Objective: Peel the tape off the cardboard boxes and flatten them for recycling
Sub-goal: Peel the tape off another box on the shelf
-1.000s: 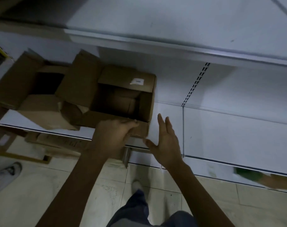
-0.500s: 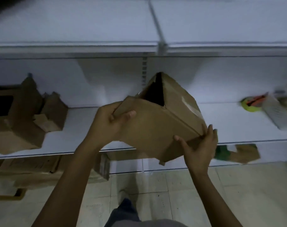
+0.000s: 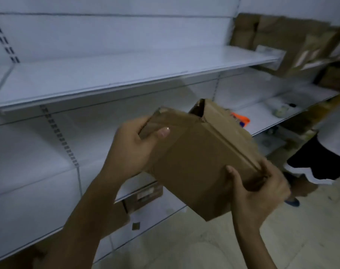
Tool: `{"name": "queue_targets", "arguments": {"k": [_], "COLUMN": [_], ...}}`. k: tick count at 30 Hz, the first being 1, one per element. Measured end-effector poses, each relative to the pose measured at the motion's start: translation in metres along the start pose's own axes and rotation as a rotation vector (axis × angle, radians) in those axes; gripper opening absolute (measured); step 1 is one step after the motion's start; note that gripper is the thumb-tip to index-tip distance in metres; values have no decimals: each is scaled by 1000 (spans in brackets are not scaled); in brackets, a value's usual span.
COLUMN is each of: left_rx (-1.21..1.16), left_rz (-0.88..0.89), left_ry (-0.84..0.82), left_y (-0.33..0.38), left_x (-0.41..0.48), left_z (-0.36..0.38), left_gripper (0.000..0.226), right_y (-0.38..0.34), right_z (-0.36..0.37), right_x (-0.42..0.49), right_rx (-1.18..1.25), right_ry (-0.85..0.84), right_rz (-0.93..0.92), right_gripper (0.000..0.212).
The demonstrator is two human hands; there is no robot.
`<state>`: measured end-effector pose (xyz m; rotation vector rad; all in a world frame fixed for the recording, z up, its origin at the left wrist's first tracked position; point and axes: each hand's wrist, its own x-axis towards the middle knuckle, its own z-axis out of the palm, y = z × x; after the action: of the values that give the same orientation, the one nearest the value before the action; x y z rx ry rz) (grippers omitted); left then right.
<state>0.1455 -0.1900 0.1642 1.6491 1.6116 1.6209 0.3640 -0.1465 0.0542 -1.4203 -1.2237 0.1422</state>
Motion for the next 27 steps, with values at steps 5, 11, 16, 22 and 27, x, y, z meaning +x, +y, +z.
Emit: {"name": "queue_targets", "arguments": {"k": [5, 11, 16, 22, 27], "left_rx": [-52, -13, -73, -178, 13], "left_rz": [233, 430, 379, 419, 614], "left_ry": [54, 192, 394, 613, 688], "left_y": [94, 156, 163, 152, 130], "left_x": [60, 94, 104, 123, 141], "left_z": [0, -20, -56, -107, -157], "left_gripper": [16, 15, 11, 22, 17], "right_y": [-59, -121, -176, -238, -267], "right_z": [-45, -46, -31, 11, 64], "right_x": [78, 108, 104, 78, 43], "right_rx": [5, 142, 265, 391, 459], "right_ry": [287, 452, 580, 648, 445], "right_rz": [-259, -473, -766, -914, -987], "right_gripper": [64, 50, 37, 24, 36]}}
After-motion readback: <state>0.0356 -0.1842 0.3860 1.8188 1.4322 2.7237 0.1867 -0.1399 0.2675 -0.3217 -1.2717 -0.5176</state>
